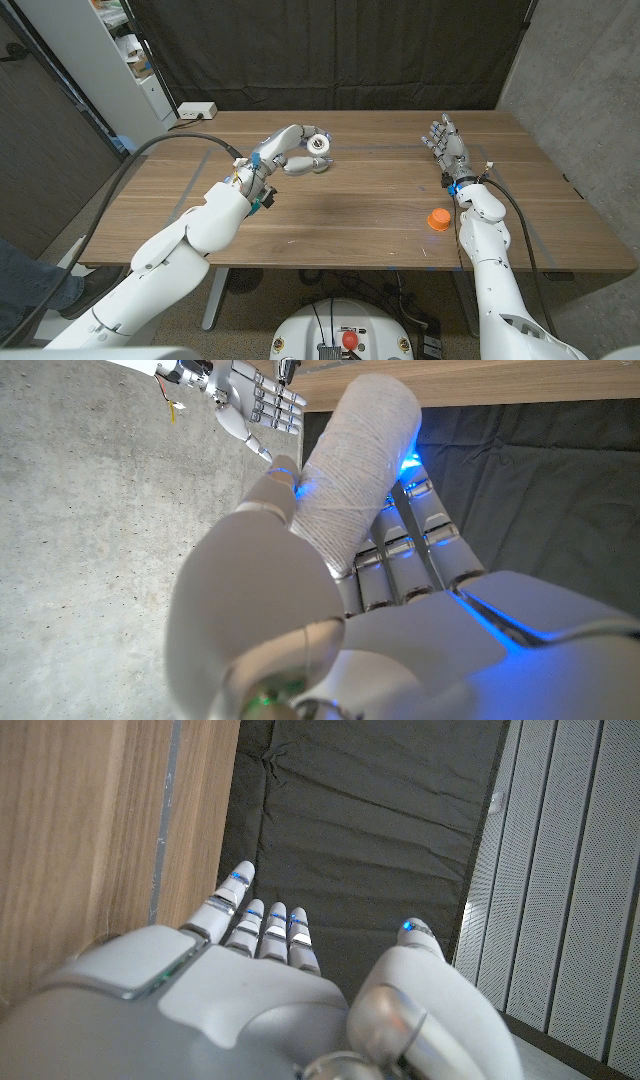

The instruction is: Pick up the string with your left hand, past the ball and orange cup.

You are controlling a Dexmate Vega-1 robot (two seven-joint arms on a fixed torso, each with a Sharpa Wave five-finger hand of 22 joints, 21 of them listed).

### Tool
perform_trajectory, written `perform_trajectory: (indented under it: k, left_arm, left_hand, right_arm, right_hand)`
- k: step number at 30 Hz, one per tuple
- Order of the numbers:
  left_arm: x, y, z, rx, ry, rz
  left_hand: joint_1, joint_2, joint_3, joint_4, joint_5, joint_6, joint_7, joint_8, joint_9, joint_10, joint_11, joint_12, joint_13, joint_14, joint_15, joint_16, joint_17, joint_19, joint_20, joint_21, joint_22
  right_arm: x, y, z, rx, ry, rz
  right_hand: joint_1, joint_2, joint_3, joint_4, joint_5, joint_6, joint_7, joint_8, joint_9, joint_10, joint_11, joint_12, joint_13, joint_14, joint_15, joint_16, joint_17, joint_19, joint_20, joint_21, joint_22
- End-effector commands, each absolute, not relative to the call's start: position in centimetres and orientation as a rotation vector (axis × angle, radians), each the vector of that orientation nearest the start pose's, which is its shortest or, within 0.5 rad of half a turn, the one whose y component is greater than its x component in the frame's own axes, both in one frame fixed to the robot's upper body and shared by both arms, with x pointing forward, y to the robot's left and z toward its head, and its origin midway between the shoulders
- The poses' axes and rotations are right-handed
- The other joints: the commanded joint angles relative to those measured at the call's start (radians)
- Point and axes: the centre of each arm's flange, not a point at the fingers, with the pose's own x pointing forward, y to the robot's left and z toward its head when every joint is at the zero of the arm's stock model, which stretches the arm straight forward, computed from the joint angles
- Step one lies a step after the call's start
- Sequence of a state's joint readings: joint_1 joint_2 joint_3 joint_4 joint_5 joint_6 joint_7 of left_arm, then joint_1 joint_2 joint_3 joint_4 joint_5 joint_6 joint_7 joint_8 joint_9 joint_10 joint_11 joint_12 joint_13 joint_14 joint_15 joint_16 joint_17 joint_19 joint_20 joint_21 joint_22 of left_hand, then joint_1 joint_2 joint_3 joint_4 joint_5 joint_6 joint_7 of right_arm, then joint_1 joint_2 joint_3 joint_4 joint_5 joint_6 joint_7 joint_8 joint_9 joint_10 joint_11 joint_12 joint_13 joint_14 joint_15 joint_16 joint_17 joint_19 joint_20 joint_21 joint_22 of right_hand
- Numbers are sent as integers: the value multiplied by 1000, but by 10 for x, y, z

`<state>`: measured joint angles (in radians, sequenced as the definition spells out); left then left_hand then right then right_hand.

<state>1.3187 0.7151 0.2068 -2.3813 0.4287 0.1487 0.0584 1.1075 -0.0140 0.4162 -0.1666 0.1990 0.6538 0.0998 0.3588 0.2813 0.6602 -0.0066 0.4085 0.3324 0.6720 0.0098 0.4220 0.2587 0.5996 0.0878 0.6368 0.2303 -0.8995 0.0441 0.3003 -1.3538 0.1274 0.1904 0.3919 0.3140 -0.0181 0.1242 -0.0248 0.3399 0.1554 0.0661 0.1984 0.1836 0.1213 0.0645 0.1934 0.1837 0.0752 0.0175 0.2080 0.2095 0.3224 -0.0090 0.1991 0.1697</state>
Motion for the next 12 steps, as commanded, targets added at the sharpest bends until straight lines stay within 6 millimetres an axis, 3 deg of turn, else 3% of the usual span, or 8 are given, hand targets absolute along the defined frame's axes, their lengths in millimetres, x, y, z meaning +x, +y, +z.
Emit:
perform_trajectory:
  k: [1,5,9,12]
  left_arm:
    - [416,178,23,1021,-928,-77]
    - [419,185,15,989,-939,-97]
    - [441,196,-10,905,-841,-148]
    - [439,201,-14,926,-820,-134]
  left_hand:
    - [122,130,3,7,6,2,-7,2,3,5,-4,3,3,35,-30,4,3,2,-3,8,1]
    - [122,131,4,8,7,3,-7,2,4,5,-2,3,4,36,-29,3,4,1,-3,10,0]
    - [101,125,-6,18,4,2,-8,1,5,-1,2,-1,6,26,-26,-2,5,-10,-4,12,-1]
    - [95,123,-8,21,4,-5,-7,-3,5,-2,1,-2,7,18,-22,-8,4,-14,0,13,-1]
  right_arm:
    - [635,-314,-28,133,-685,124]
    - [634,-311,-30,125,-680,122]
    - [639,-307,-39,114,-645,120]
    - [644,-303,-44,117,-617,128]
  right_hand:
    - [8,9,-3,0,5,7,2,0,6,10,2,2,6,9,4,1,0,9,0,-6,2]
    - [8,9,-3,0,5,6,1,0,6,10,1,2,6,8,4,1,0,9,0,-6,2]
    - [8,10,-3,0,5,6,1,0,6,9,2,2,6,9,5,1,0,9,0,-6,2]
    - [8,10,-4,-1,5,6,2,-1,6,10,3,2,6,9,5,1,0,9,0,-6,2]
